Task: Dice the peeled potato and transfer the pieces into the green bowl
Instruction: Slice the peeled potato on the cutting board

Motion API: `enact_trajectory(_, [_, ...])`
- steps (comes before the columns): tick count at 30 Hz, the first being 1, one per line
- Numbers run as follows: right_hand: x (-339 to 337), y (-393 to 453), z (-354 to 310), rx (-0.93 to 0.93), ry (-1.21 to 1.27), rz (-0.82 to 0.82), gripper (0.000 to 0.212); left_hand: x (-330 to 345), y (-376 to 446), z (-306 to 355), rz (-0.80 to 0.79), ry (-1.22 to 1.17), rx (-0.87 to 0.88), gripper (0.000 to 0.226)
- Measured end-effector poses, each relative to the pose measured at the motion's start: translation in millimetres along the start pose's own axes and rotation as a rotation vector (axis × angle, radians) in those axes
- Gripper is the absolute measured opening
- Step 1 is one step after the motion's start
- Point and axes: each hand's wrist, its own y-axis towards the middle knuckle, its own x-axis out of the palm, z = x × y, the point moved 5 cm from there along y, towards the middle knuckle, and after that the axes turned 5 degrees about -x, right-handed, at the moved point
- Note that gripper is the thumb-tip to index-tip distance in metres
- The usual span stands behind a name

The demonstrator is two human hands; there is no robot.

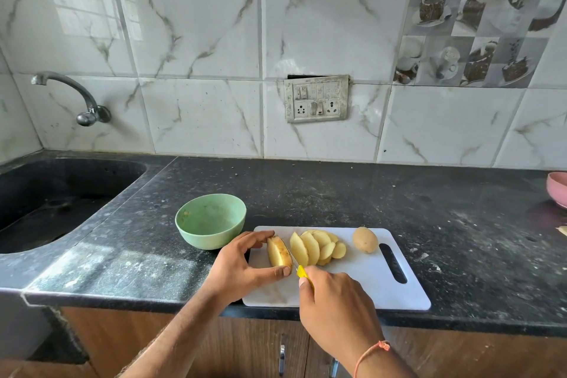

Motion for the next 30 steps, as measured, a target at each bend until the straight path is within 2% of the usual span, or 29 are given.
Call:
enact_trajectory(5, [-3, 1, -2, -0.006, -0.037, -0.017, 0.022, -3, -2, -8, -0.036, -0.027, -0.060, 0.085])
enact_trajectory(9, [-8, 2, -13, -0.049, -0.069, -0.007, 0.012, -4, -4, -10, -0.052, -0.030, -0.088, 0.094])
enact_trajectory(15, [-7, 5, -26, -0.082, -0.101, 0.000, 0.015, -3, -6, -8, -0.033, -0.040, -0.097, 0.097])
enact_trajectory(26, [-3, 10, -39, -0.095, -0.215, -0.055, 0.058, -5, -10, -3, -0.019, -0.003, -0.077, 0.097])
enact_trajectory(30, [-3, 13, -40, -0.097, -0.236, -0.065, 0.058, -6, -10, -2, -0.016, 0.011, -0.077, 0.101])
